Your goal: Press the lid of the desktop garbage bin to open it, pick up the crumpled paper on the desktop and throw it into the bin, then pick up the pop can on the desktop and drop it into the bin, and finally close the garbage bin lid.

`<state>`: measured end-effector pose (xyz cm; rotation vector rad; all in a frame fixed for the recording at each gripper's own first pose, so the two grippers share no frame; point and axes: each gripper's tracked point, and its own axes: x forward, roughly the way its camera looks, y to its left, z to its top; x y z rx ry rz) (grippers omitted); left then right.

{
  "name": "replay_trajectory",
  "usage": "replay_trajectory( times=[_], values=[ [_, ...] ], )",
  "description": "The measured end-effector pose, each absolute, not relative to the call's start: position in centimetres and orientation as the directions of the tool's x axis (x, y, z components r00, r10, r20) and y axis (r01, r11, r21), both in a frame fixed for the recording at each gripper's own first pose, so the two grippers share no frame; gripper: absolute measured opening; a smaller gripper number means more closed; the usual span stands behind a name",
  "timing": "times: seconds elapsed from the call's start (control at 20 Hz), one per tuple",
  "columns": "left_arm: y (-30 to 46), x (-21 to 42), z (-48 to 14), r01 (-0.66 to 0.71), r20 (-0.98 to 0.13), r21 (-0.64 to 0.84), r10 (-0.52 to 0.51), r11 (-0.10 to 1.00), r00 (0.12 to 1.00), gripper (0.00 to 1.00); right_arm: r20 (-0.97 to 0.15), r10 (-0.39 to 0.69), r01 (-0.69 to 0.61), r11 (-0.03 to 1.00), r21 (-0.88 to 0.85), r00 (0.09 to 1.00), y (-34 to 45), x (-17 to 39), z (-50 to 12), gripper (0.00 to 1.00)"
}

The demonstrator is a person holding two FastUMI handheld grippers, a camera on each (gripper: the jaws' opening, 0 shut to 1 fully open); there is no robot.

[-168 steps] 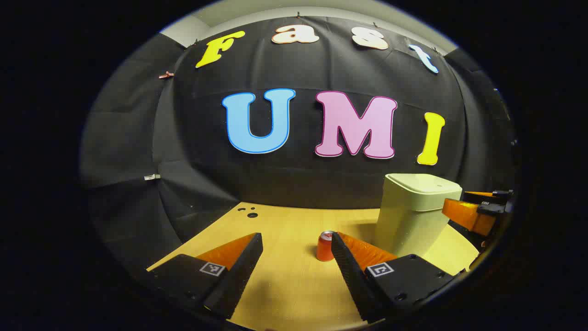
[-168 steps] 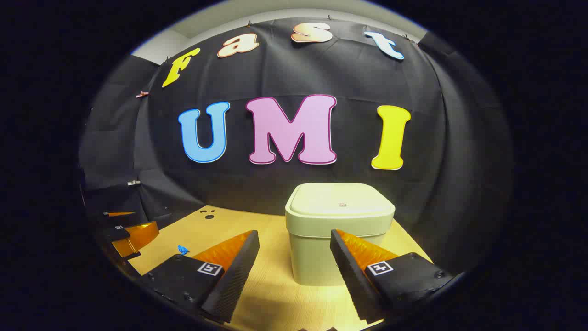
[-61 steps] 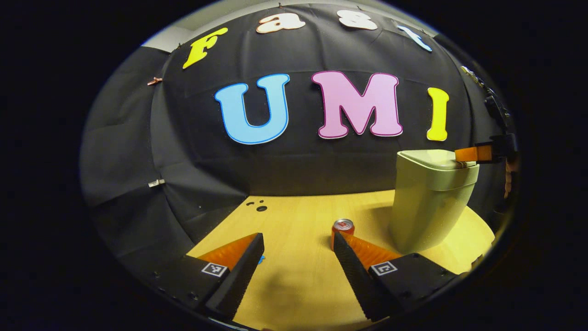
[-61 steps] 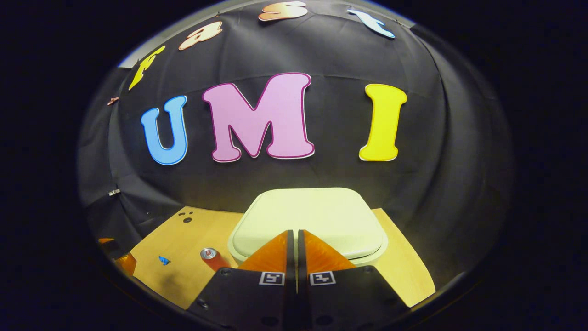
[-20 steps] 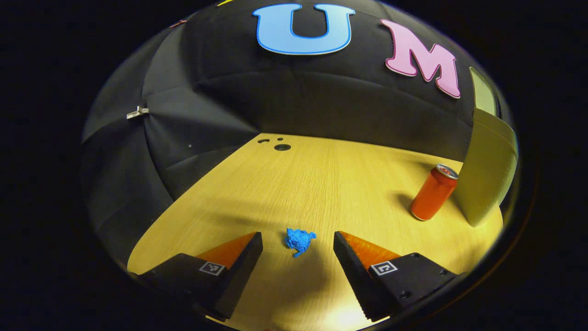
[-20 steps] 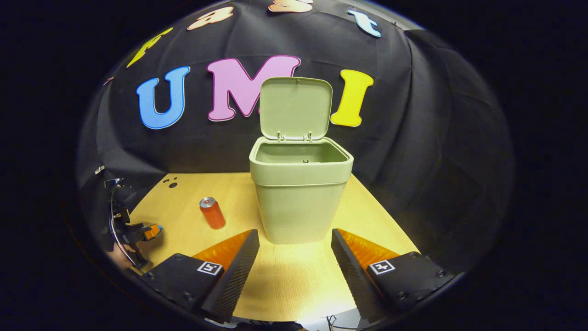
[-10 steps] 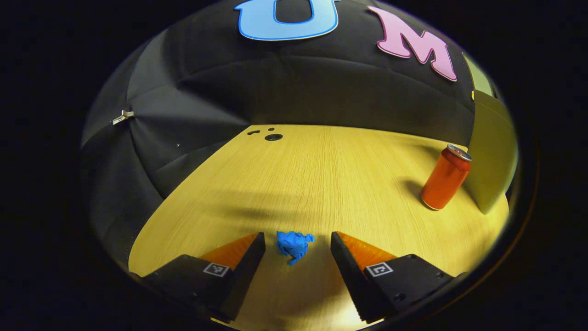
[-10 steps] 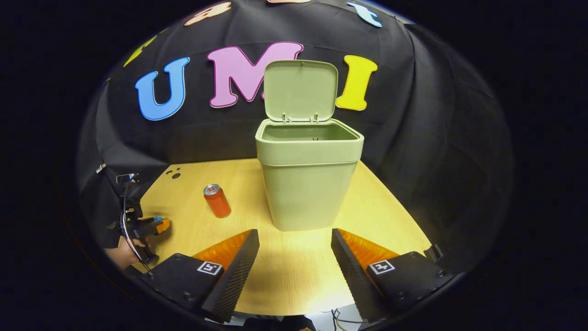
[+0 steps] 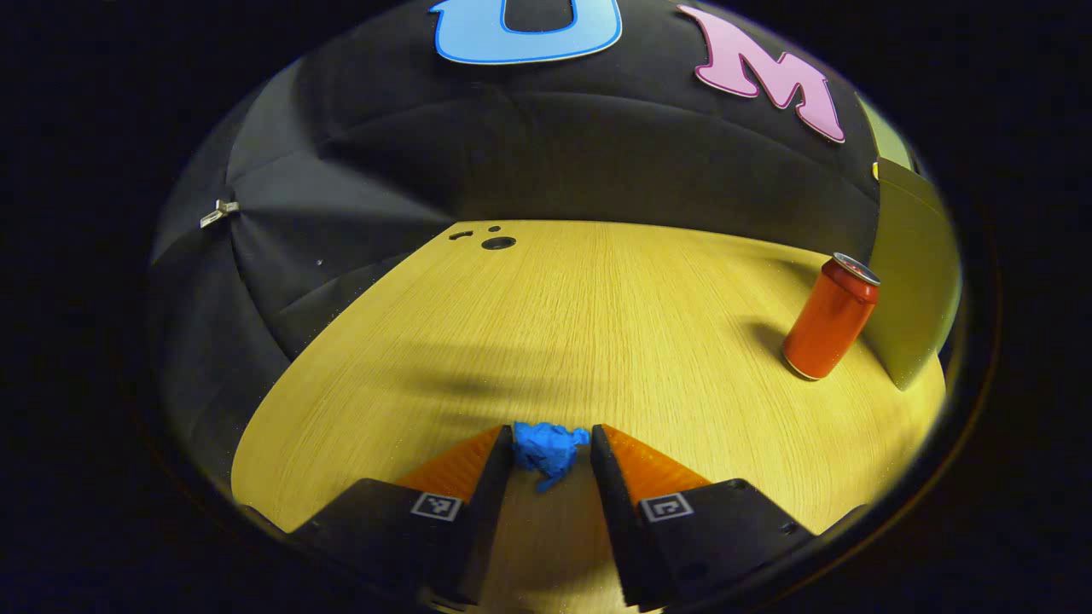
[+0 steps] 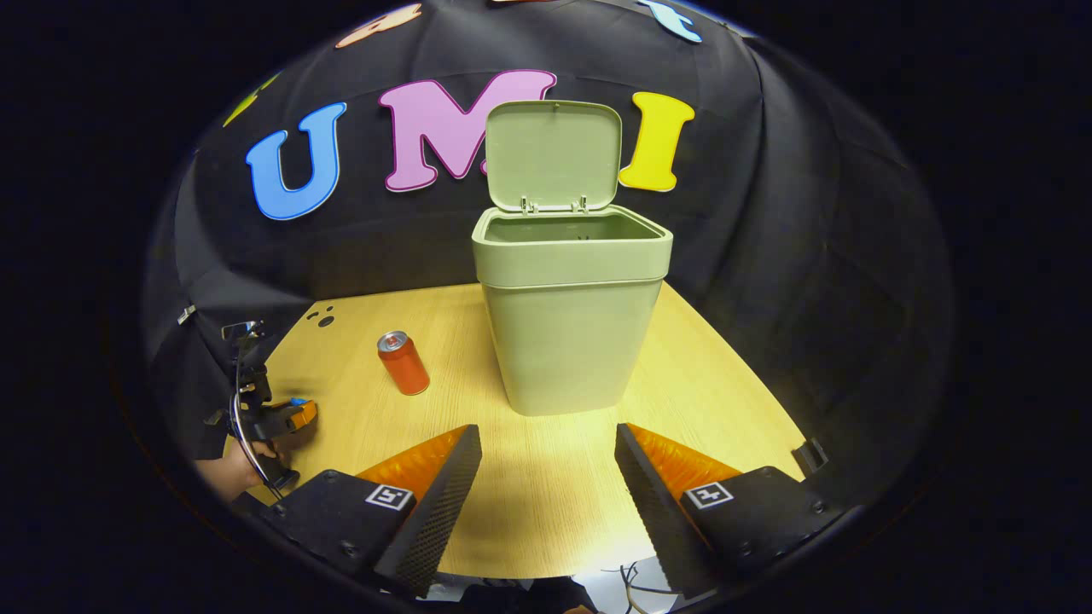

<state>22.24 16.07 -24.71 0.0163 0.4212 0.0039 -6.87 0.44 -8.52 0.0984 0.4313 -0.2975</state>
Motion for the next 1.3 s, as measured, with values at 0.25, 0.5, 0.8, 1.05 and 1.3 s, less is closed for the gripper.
replay_trajectory(
  times=[0.25,0.5,0.8,1.05,1.3],
  values=[
    [15.8,22.3,-24.8,-0.009,-0.399,0.027,0.019,1.000,0.917,0.38,-0.428,-0.253,0.294,0.955,0.030,0.868,0.7,-7.0,-8.8,1.00],
    [14.9,21.9,-24.3,0.024,-0.404,0.065,0.004,0.998,0.915,0.33,-0.415,-0.261,0.301,0.953,0.033,0.871,0.0,-7.4,-9.0,0.99],
    [11.8,20.4,-18.6,0.091,-0.335,0.082,-0.058,0.992,0.940,0.29,-0.424,-0.254,0.309,0.949,0.065,0.869,-0.8,-7.8,-9.9,0.99],
    [7.0,18.1,-11.4,0.190,-0.258,0.083,-0.163,0.978,0.952,0.29,-0.422,-0.215,0.267,0.961,0.067,0.881,-1.5,-6.9,-10.3,0.99],
    [0.6,16.6,-4.0,0.274,-0.182,-0.031,-0.275,0.961,0.944,0.32,-0.392,-0.192,0.245,0.965,0.090,0.900,-2.8,-6.0,-9.7,0.99]
  ],
)
